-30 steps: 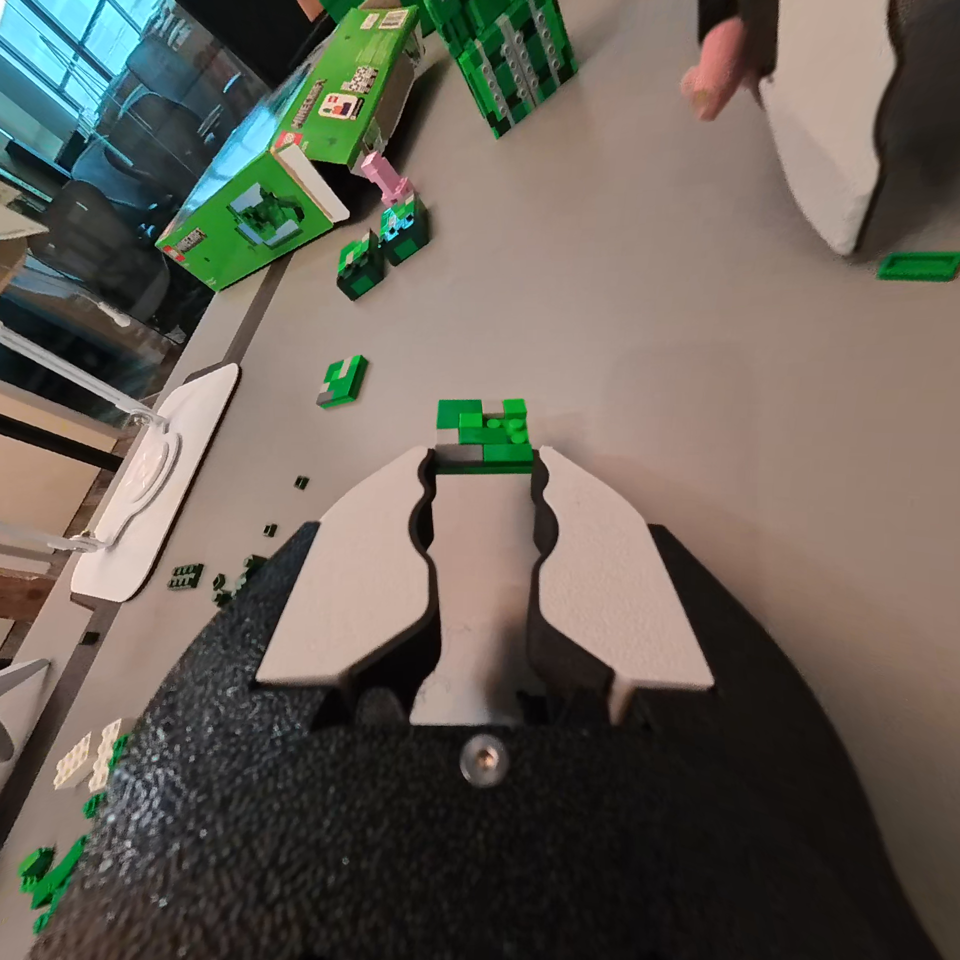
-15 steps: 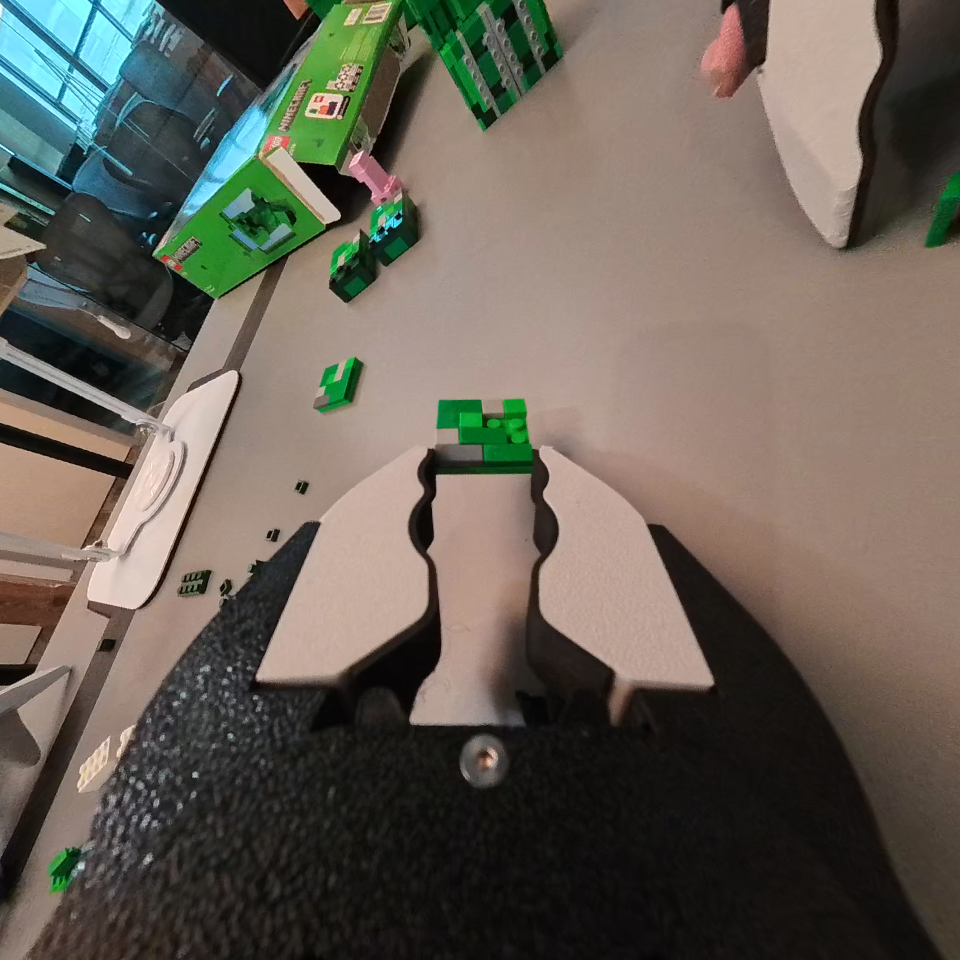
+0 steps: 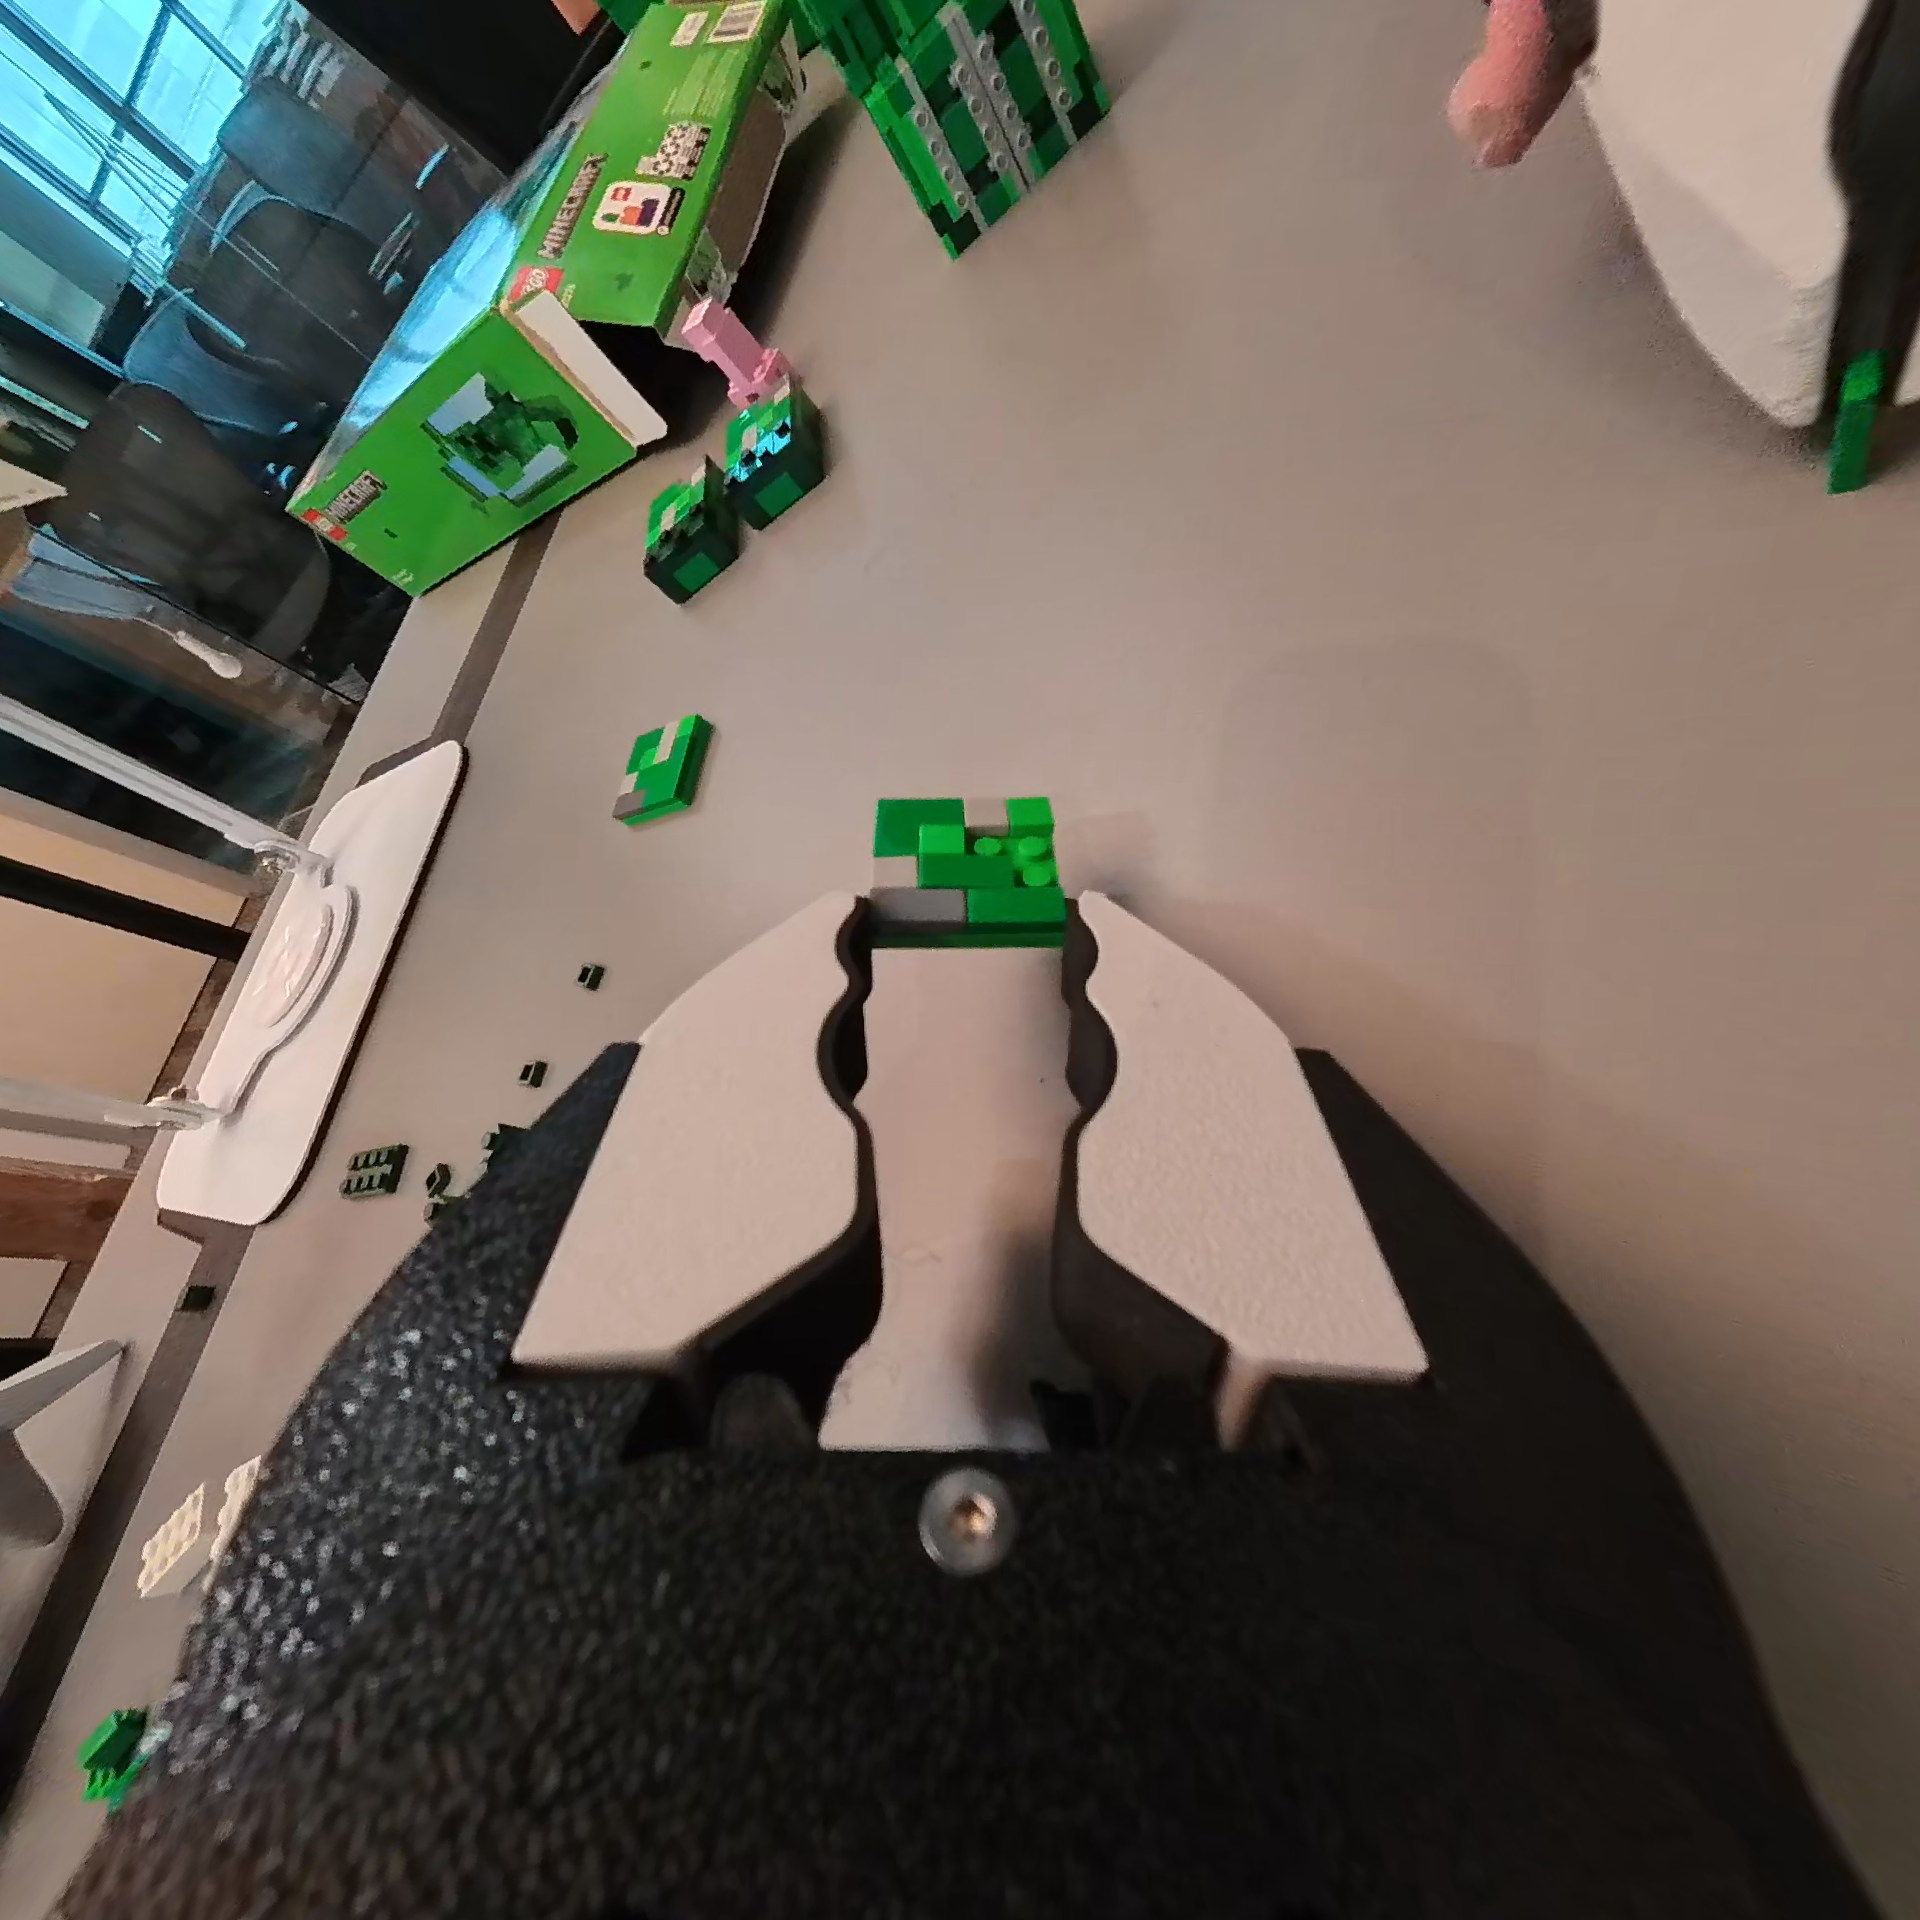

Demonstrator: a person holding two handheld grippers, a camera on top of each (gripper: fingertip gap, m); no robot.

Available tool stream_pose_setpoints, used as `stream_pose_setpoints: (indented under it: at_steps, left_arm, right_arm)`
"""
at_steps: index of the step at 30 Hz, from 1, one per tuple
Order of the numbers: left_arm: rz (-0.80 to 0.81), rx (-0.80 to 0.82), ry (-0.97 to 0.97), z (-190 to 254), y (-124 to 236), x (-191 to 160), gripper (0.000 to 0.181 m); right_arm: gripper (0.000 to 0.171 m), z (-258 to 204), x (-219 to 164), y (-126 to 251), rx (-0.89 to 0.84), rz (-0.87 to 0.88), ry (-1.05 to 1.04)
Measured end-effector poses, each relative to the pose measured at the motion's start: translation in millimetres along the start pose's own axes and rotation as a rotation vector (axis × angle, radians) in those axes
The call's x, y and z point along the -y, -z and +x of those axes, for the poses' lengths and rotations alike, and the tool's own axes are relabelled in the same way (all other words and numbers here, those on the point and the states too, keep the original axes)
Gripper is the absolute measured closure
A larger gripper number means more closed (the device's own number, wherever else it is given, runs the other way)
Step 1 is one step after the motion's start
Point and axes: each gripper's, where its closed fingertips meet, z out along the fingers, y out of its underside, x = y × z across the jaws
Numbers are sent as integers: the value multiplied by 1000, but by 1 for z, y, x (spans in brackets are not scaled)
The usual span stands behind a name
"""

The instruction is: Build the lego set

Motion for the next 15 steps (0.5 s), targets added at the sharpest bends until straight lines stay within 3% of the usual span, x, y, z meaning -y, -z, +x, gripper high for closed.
stream_pose_setpoints:
  at_steps: [4,9,12,15]
  left_arm:
    - [-4,12,1,-2,0,-1,146]
    - [-5,24,11,-5,1,-2,146]
    - [-4,24,11,-5,1,-2,147]
    - [-6,19,11,-4,1,-2,146]
  right_arm:
    - [168,27,5,4,-147,2,71]
    - [168,88,0,13,-560,-143,418]
    - [168,97,-2,11,-644,-191,591]
    - [167,95,-3,10,-618,-211,611]
